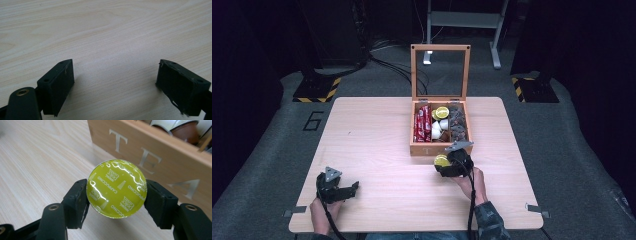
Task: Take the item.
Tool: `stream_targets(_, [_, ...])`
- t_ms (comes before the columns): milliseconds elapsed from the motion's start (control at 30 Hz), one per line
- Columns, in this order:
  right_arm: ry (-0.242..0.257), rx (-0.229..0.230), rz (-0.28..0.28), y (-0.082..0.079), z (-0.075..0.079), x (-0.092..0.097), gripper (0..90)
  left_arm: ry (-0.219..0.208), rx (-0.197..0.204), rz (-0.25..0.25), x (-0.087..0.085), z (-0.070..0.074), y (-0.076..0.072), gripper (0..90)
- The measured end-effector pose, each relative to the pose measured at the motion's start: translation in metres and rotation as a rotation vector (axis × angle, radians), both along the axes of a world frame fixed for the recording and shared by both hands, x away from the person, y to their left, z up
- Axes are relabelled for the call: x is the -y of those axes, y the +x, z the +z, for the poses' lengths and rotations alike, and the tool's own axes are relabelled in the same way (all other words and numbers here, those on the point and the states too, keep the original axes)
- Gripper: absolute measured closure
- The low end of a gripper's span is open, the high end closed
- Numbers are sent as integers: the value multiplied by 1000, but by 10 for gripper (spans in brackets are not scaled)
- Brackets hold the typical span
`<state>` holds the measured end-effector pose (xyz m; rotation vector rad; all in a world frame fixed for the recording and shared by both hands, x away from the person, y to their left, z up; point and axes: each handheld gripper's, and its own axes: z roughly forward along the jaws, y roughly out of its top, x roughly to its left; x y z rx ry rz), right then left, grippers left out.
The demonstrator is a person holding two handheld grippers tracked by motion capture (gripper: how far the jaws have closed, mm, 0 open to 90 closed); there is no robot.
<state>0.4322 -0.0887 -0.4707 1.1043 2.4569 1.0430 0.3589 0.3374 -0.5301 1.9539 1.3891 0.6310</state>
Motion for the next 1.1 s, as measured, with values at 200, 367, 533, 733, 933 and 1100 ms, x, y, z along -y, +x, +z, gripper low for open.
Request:
stream_targets(200, [-13,-29,0,-3,-14,-5,376,-1,1,1,0,0,0,141])
stream_targets(367, [-33,-50,6,-3,-22,-7,375,-3,-1,-3,0,0,0,141])
stream_targets(533, [-35,-55,5,-3,-25,-6,375,-3,3,0,0,0,0,141])
stream_targets(733, [-44,-52,-20,-3,-25,-10,362,-3,-2,-3,0,0,0,141])
stream_targets(933, [-48,-56,-18,-2,-27,-11,198,-3,0,-3,0,0,0,141])
stream_targets(1100, [-43,-46,-7,-5,-25,-7,138,-4,5,3,0,0,0,142])
